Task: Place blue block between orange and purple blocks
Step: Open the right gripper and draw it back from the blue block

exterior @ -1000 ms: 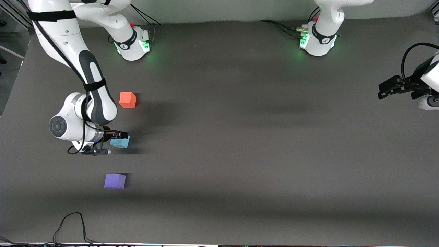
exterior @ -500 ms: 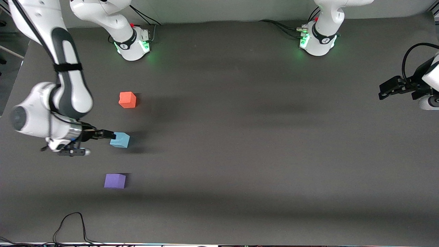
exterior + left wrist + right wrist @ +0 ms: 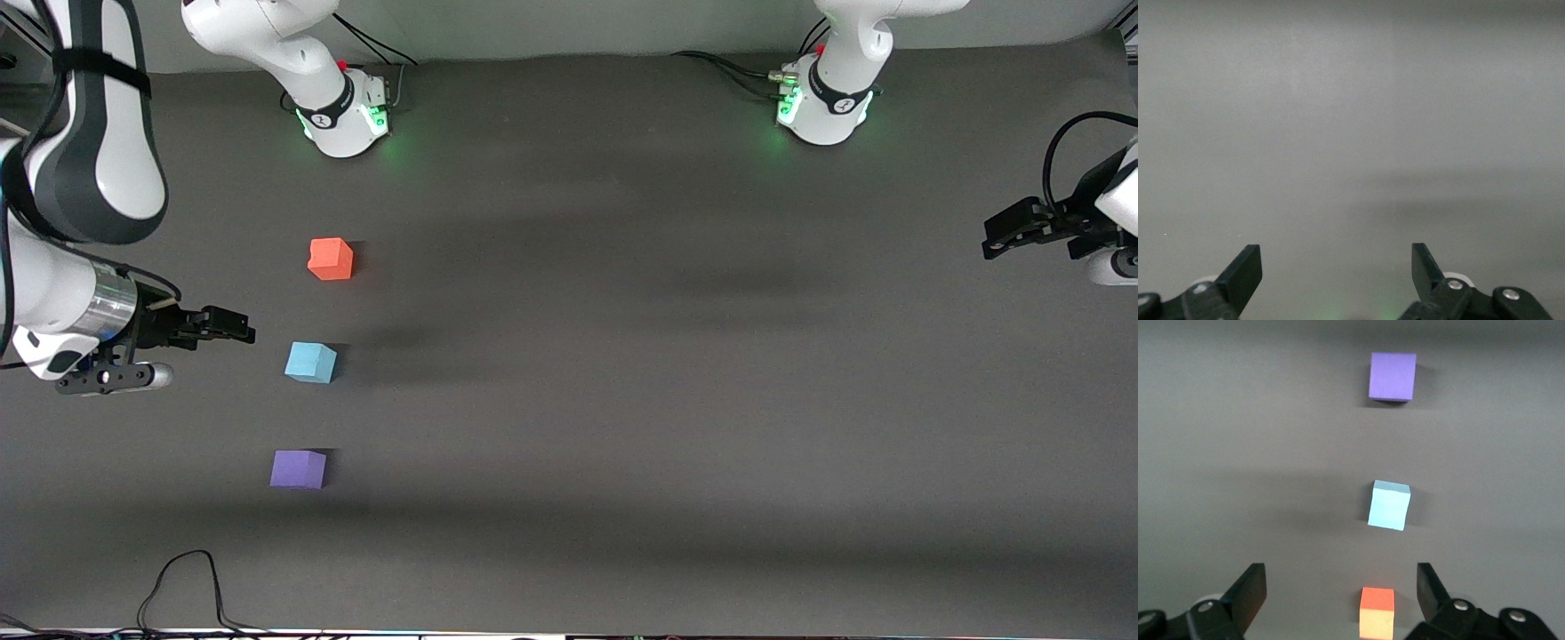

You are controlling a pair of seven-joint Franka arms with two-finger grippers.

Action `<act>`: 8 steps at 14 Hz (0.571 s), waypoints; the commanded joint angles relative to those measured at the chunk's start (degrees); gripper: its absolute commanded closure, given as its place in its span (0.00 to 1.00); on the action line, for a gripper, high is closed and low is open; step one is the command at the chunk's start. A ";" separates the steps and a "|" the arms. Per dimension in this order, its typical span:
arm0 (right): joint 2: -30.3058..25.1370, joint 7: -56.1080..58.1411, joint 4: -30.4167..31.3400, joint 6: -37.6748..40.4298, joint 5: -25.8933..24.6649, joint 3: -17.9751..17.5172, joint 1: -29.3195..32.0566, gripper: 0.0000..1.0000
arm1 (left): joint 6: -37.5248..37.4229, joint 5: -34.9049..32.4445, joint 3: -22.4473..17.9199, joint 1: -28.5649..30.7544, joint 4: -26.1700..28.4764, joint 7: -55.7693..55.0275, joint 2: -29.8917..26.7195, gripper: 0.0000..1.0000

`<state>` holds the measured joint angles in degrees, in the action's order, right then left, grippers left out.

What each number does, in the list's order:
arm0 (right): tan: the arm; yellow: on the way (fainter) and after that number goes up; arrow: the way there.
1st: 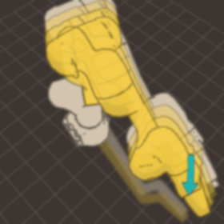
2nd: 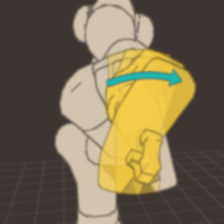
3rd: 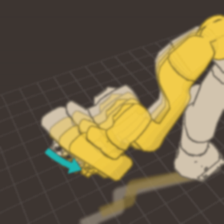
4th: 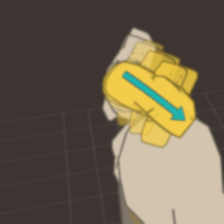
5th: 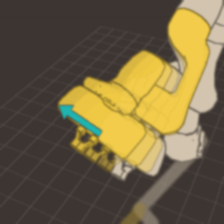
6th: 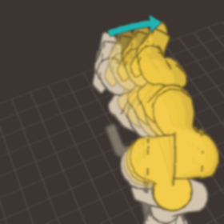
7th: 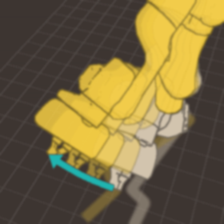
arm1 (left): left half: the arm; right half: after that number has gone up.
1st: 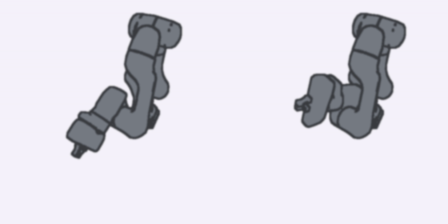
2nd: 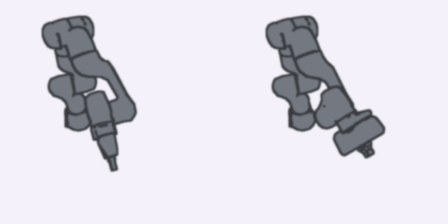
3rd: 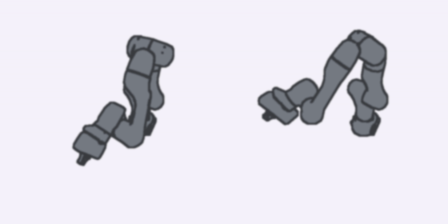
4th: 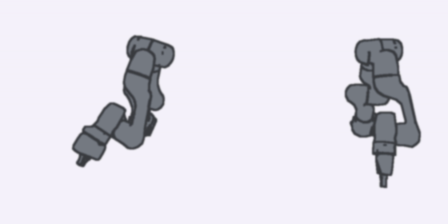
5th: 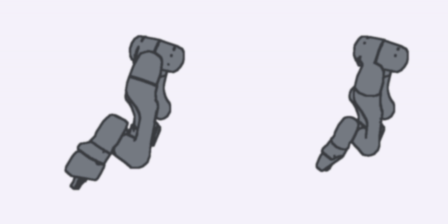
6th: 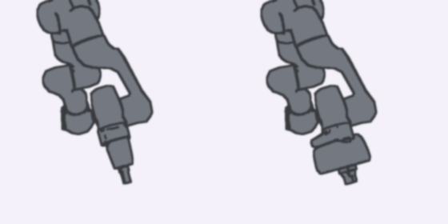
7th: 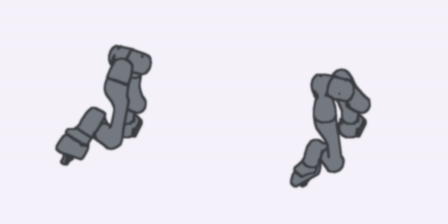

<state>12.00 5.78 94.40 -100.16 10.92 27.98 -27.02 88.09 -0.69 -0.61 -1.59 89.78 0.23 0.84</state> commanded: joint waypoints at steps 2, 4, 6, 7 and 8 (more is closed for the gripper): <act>1.45 -2.26 -11.24 8.47 -2.05 0.32 -1.28 0.00 | 1.20 0.25 -0.62 -0.52 1.27 0.47 -0.93 0.00; 1.53 -2.18 -14.15 9.98 -1.96 0.32 -1.28 0.00 | 1.20 0.25 -0.62 -0.52 1.27 0.47 -0.93 0.00; 1.19 -2.09 -15.39 10.68 -1.35 0.23 -0.85 0.00 | 1.20 0.25 -0.71 -0.52 1.27 0.47 -0.93 0.00; 1.01 -2.00 -15.56 10.94 -1.34 -0.03 -0.49 0.00 | 1.20 0.25 -0.71 -0.52 1.27 0.47 -0.93 0.00; 0.92 -2.17 -15.39 11.21 -1.34 -1.07 0.55 0.00 | 1.20 0.25 -0.71 -0.52 1.27 0.47 -0.93 0.00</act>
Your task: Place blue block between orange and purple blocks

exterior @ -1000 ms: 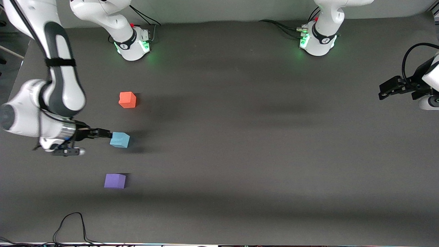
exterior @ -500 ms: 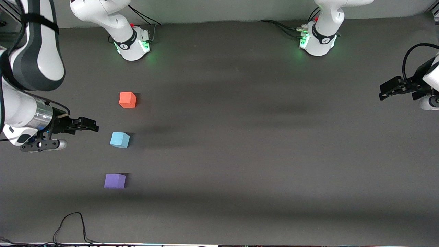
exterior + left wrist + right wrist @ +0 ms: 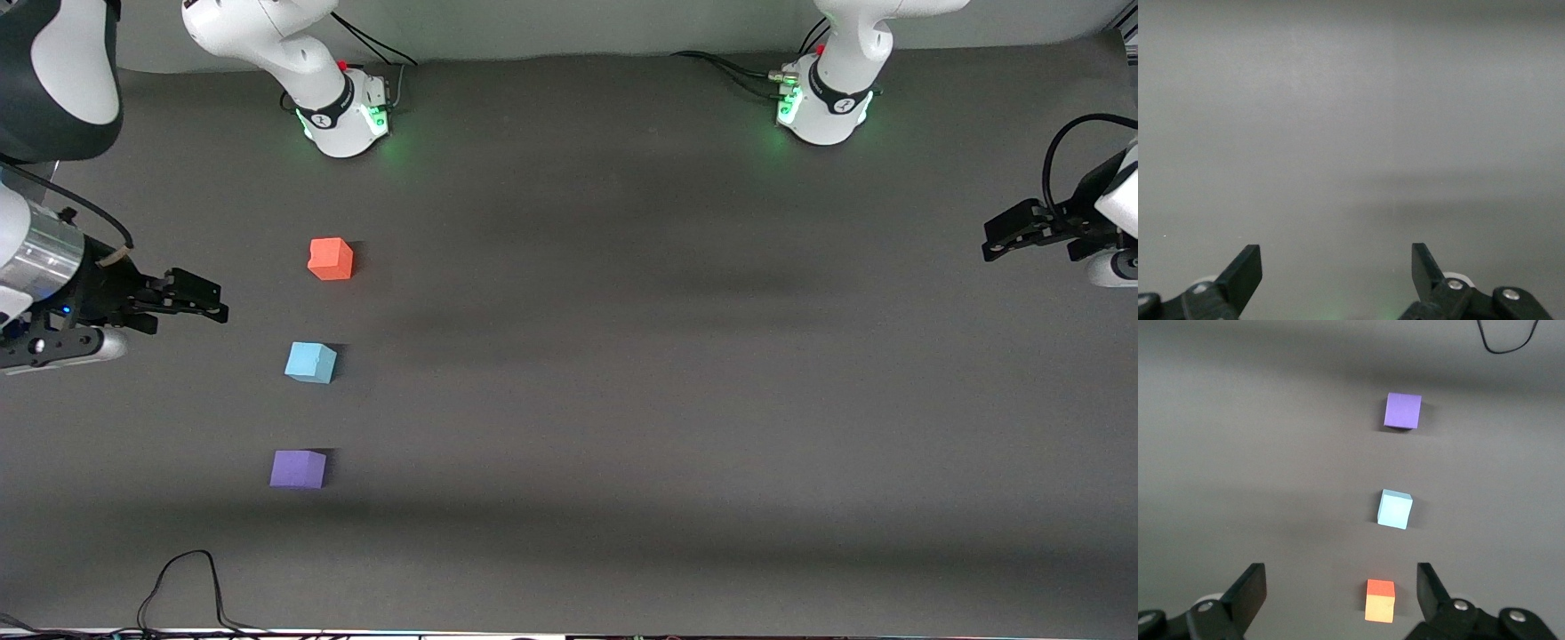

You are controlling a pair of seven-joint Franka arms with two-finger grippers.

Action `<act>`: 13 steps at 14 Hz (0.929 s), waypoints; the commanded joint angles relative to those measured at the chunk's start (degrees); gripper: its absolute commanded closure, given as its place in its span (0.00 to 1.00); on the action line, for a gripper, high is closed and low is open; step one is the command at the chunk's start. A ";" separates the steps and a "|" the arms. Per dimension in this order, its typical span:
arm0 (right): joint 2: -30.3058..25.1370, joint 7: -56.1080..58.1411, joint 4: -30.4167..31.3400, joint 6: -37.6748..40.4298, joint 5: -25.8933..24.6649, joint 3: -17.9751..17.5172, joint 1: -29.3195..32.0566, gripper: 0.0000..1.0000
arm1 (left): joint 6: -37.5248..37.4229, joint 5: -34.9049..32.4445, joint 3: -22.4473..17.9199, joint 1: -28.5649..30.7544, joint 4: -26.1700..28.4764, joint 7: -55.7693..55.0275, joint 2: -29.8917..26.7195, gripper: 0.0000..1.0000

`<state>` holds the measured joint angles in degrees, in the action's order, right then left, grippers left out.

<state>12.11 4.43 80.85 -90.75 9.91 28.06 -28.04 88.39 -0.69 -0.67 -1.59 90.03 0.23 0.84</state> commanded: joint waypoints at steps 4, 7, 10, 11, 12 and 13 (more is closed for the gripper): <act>-1.29 -0.74 -0.79 3.92 -3.22 -20.90 18.51 0.00 | 0.99 0.25 -0.56 -0.52 1.12 0.47 -0.93 0.00; -2.44 -1.09 0.88 3.92 -6.83 -30.94 27.05 0.00 | 0.99 0.25 -0.56 -0.52 1.03 0.47 -0.93 0.00; -3.76 -1.70 3.26 3.21 -7.62 -30.87 26.90 0.00 | 0.99 0.25 -0.64 -0.52 1.12 0.47 -0.93 0.00; -3.76 -1.97 3.26 3.21 -7.63 -30.87 26.90 0.00 | 0.99 0.25 -0.64 -0.52 1.03 0.47 -0.93 0.00; -3.85 -2.93 3.17 3.39 -7.71 -30.87 26.90 0.00 | 0.99 0.25 -0.64 -0.52 1.12 0.47 -0.93 0.00; -3.94 -3.37 3.17 3.65 -7.71 -30.87 26.90 0.00 | 0.99 0.25 -0.56 -0.52 1.12 0.47 -0.93 0.00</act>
